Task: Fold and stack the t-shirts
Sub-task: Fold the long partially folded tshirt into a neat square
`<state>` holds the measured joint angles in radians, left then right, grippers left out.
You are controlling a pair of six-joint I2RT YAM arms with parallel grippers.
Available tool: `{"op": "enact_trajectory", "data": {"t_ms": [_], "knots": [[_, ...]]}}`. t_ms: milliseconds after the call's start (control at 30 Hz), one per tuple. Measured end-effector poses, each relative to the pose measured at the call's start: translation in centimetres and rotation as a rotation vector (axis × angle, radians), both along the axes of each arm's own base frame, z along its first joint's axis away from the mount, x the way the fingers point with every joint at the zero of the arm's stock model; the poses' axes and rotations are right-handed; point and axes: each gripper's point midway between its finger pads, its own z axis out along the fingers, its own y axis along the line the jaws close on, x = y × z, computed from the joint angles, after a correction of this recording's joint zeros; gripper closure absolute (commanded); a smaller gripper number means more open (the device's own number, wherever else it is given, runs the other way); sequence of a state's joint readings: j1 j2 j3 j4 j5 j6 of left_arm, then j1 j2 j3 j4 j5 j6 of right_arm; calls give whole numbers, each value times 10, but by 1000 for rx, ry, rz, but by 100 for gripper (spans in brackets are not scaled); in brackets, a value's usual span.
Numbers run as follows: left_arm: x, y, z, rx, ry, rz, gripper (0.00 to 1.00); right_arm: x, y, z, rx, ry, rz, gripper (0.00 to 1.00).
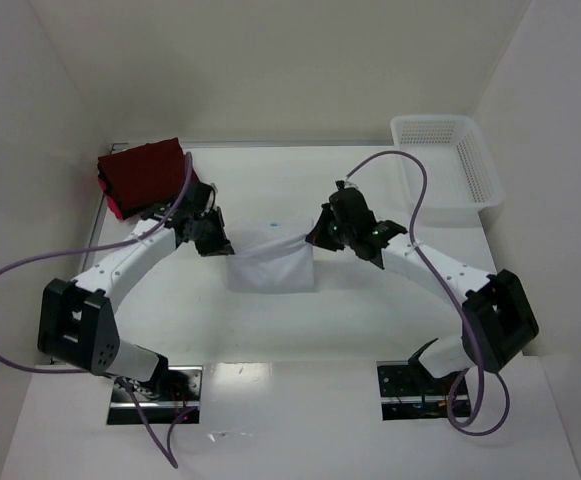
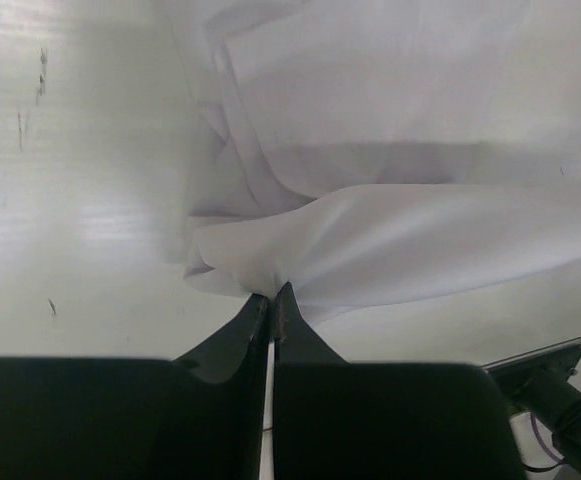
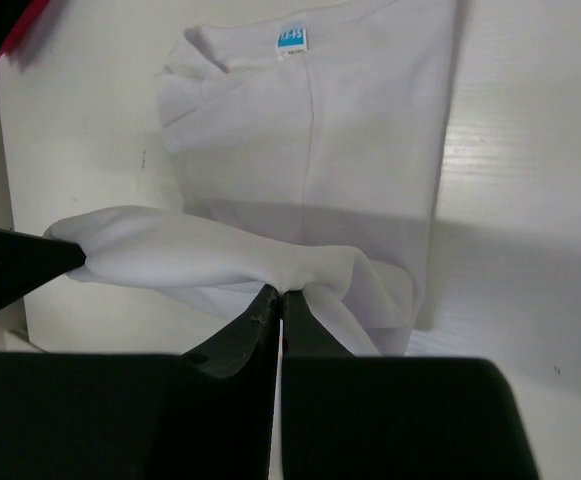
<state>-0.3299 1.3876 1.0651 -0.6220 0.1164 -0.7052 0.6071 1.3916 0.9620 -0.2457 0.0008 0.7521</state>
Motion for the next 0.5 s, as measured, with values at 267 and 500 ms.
{"op": "enact_trajectory", "data": {"t_ms": [267,500], "knots": [[46,2,-20,-22,31,-59,100,50,10,-10,-14,-13,-15,100],[82,4,-31,-51,37,-85,96,81,5,-18,-21,-10,-48,100]]}}
